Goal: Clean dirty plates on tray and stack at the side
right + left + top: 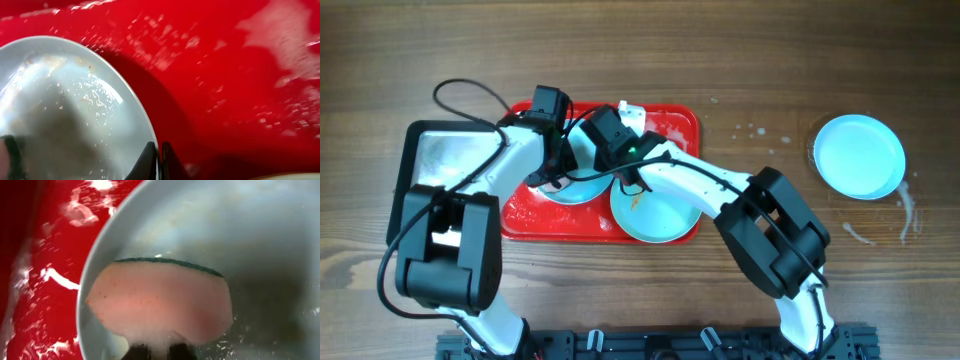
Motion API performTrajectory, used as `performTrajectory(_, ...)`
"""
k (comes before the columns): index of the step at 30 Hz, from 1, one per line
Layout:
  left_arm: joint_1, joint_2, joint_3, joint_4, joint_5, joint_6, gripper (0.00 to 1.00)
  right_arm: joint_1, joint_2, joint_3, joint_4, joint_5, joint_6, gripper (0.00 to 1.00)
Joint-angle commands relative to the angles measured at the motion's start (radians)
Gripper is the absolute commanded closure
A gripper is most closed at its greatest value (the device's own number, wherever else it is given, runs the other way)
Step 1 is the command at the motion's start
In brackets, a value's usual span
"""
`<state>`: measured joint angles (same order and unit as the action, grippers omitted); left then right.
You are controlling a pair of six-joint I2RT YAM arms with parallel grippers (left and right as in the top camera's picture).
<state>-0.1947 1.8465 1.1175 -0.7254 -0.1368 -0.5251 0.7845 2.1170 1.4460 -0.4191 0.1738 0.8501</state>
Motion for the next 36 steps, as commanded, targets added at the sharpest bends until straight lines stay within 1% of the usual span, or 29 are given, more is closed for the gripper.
performTrajectory(1,0.053,0.053,-0.058,-0.042,-0.143,-0.275,0.96,-0.006,0.008,0.015,0.015,0.018,0.014,0.96)
performTrajectory(2,0.055,0.053,-0.058,-0.04,-0.154,-0.299,0.96,-0.006,0.008,0.015,0.016,0.018,0.013,0.96)
performTrajectory(7,0.055,0.053,-0.04,-0.025,-0.156,-0.325,0.96,-0.006,0.008,0.015,0.016,0.011,0.014,0.96)
performTrajectory(10,0.055,0.051,0.027,-0.112,-0.145,-0.324,0.96,-0.006,0.008,0.015,0.016,0.01,0.014,0.96)
performTrajectory(15,0.056,0.051,0.168,-0.322,-0.146,-0.323,0.96,-0.006,0.008,0.015,0.015,0.006,0.013,0.96)
performTrajectory(21,0.056,0.051,0.309,-0.491,-0.146,-0.264,0.96,-0.006,0.008,0.015,0.015,0.003,0.013,0.96)
performTrajectory(24,0.056,0.051,0.357,-0.555,-0.145,-0.264,0.96,-0.006,0.008,0.015,0.015,0.003,0.012,0.96)
performTrajectory(30,0.072,0.045,0.377,-0.602,-0.145,-0.264,0.96,-0.008,0.003,0.016,0.026,0.004,-0.04,0.96)
performTrajectory(35,0.141,-0.005,0.377,-0.626,-0.121,-0.262,0.96,-0.012,-0.065,0.016,0.057,0.019,-0.144,0.96)
performTrajectory(36,0.158,-0.021,0.377,-0.62,-0.098,-0.242,0.96,-0.012,-0.085,0.016,0.06,0.031,-0.155,0.96)
